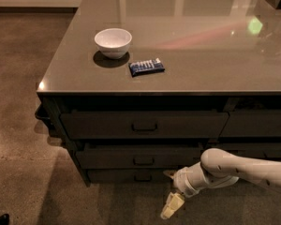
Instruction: Close middle drawer
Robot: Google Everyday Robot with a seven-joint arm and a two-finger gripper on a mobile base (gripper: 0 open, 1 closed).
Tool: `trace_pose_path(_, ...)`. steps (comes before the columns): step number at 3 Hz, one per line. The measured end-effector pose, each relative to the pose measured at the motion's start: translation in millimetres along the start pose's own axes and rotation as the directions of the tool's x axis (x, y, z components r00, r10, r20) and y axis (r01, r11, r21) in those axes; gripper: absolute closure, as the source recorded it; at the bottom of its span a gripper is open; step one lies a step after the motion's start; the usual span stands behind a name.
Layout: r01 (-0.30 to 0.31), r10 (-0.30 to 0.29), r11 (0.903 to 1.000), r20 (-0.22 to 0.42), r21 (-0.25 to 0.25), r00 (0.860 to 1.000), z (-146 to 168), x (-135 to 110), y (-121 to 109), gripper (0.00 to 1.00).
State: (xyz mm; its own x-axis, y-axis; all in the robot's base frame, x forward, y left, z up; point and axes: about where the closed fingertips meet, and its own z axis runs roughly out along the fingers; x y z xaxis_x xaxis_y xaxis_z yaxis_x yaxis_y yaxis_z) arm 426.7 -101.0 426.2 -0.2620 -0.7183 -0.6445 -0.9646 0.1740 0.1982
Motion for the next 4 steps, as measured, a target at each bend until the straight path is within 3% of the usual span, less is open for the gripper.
trace_pose_path(1,0.013,-0.014,0.9980,0.006,0.061,1.000,-1,2,-28,0.00)
trace_pose_path(2,0.038,-0.038,0.9906,0.002,0.132,0.999,-6,-1,-72,0.00)
trace_pose_path(3,0.058,-0.060,0.9852,0.006,0.161,0.998,-7,-9,-97,0.00)
trace_pose_path(4,0.074,-0.077,0.9816,0.013,0.176,0.997,-7,-16,-106,0.00)
